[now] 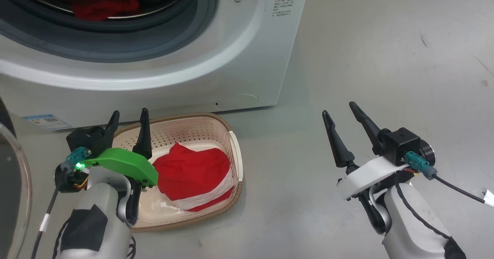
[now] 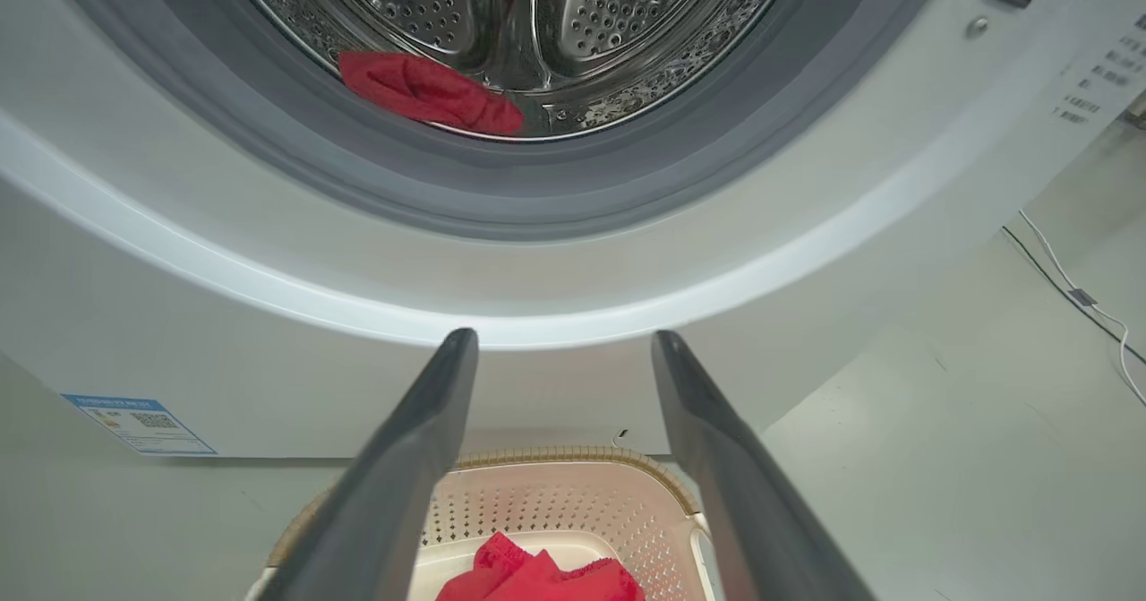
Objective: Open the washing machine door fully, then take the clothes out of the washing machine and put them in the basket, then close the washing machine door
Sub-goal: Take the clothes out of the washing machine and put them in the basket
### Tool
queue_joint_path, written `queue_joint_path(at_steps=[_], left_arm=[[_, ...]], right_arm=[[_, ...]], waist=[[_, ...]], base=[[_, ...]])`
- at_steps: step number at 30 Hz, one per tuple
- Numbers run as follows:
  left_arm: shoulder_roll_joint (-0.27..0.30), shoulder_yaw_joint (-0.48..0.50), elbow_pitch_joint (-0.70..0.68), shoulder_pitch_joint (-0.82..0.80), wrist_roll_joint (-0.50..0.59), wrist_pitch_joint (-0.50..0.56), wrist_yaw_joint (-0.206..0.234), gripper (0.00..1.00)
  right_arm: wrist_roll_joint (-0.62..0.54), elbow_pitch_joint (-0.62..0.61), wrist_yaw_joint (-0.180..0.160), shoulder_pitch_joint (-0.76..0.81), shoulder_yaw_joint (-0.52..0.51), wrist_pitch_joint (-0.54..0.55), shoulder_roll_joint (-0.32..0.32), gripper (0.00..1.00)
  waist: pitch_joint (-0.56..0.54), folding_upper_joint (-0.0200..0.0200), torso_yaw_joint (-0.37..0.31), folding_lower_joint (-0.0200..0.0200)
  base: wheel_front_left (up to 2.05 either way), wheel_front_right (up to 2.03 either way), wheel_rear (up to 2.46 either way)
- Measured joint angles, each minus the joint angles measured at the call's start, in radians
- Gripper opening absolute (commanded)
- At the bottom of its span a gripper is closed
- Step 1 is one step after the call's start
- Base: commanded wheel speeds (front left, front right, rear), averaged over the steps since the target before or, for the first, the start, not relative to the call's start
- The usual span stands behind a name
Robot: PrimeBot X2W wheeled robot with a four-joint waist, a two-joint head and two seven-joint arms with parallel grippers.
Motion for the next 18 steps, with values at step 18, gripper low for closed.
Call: queue_joint_path(at_steps=[18], left_arm=[[0.022,-0.003,-0.231,0.193,0.140,0.000,0.045,1.00]], right_arm=[[0.008,0.024,-0.001,0.097,-0.007,0.000,0.001,1.00]], waist=[[-0.176,0.0000,0.056,0.0000]], base=[[0.00,0.00,0.00]])
